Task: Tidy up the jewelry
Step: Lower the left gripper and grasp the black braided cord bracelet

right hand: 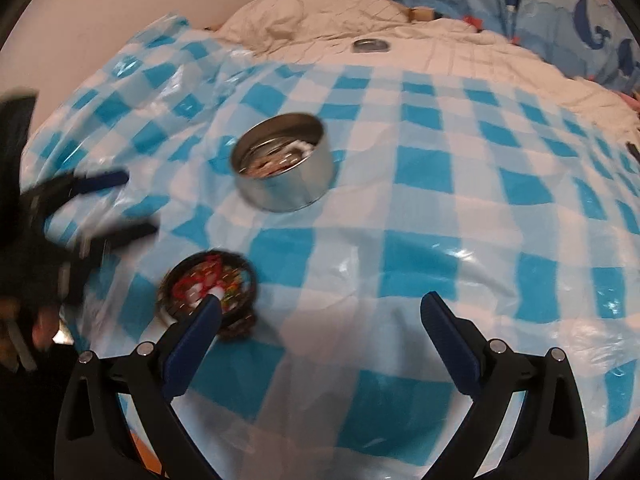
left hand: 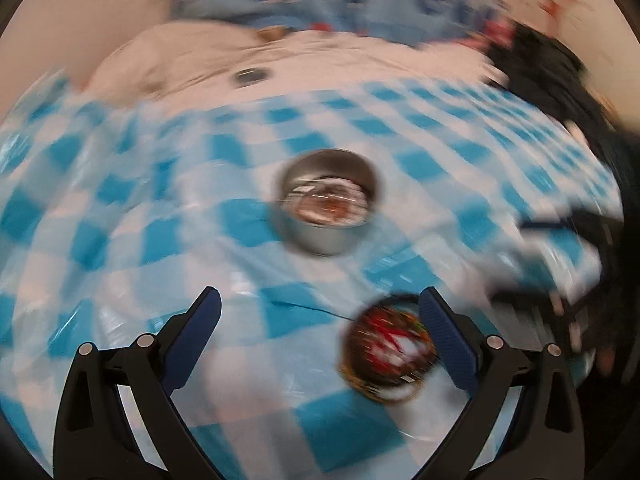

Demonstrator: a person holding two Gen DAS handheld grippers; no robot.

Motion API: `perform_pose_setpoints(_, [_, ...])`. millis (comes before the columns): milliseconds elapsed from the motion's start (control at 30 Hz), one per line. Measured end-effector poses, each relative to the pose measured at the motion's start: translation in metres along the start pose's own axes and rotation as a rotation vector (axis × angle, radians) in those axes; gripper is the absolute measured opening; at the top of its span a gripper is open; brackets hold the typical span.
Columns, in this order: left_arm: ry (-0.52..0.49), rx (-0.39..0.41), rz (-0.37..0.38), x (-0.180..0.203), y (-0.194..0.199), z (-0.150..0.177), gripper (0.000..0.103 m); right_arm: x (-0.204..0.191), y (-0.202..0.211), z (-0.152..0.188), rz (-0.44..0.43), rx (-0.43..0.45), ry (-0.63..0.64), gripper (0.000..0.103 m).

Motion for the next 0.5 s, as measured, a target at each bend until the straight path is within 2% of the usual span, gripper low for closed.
perform_pose_setpoints(67, [-0.103,-0.001,0.017,0.021,-0.003,0.011,0.095,0.01,0.005,-0.002,-0.002,0.023,-0.045,0.095])
perform_pose_setpoints(200, [-0.18,-0.023,0.004,0.041,-0.014,0.021,0.095,0.017,0.008,-0.004,-0.018,0.034,-0.085,0.095])
perform_pose_setpoints(400, [-0.173,-0.07,-0.001,0.043,-0.032,0.027,0.095,0.016,0.011,-0.006,-0.028,0.042,-0.073,0.095])
perform_pose_setpoints(500, [-0.154,-0.103,0.024,0.043,-0.041,0.031,0.095,0.016,0.012,-0.006,-0.03,0.044,-0.071,0.095])
Point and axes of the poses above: each gripper's, at about its wrist camera, not at the fingertips, and y roughly against the way its jaws point, x to its right, z to its underside, the point moved 6 cm from there along -y, roughly the way its jaws point, and after that the axes turned 10 degrees about y, right-handed, at the moved point
